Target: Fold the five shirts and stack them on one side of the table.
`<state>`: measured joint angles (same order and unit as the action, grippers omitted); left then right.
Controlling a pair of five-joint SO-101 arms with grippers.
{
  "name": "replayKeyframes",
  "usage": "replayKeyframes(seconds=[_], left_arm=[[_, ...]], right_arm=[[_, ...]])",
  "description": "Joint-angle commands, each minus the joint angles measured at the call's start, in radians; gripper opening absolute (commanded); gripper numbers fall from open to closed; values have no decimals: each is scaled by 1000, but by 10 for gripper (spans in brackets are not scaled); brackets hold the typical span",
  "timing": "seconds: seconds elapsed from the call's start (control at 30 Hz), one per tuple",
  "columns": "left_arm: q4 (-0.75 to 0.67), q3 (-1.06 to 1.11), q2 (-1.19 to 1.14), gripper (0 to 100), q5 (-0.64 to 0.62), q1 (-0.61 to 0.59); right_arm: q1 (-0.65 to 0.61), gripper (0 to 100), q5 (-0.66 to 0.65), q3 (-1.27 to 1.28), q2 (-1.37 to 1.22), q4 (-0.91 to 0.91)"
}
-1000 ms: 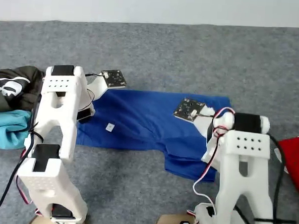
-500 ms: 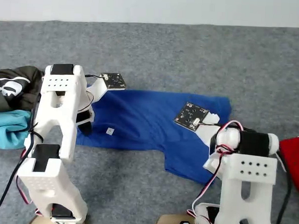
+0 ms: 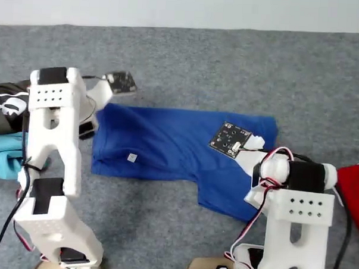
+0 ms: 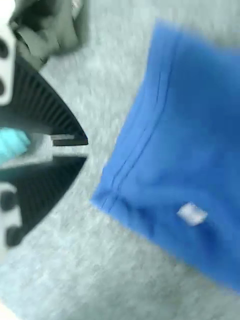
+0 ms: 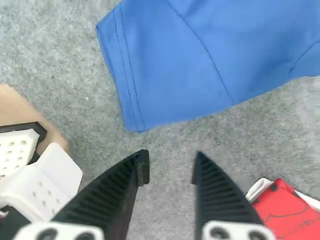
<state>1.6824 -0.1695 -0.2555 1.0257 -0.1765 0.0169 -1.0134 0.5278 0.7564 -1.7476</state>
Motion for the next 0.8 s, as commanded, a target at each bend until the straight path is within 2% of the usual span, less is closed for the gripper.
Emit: replayKeyframes(seconds=[0.0, 0.07, 0.2, 0.37, 0.53, 0.77], left_arm=[[-120, -38, 51, 3, -222, 32], [-169, -21, 37, 3, -319, 58], [-112, -13, -18, 15, -345, 104], [-21, -18, -129, 175, -284, 117], [-21, -21, -198, 164, -169, 106], [-55, -74, -273, 162, -135, 92]], right_arm=[[-7, 75, 112, -57, 15, -5], [-5, 55, 181, -60, 15, -13], [-1, 51, 249, -58, 24, -19], [4, 51, 374, -57, 24, -36], [110, 51, 442, -58, 25, -42], [262, 51, 440, -61, 25, -42]])
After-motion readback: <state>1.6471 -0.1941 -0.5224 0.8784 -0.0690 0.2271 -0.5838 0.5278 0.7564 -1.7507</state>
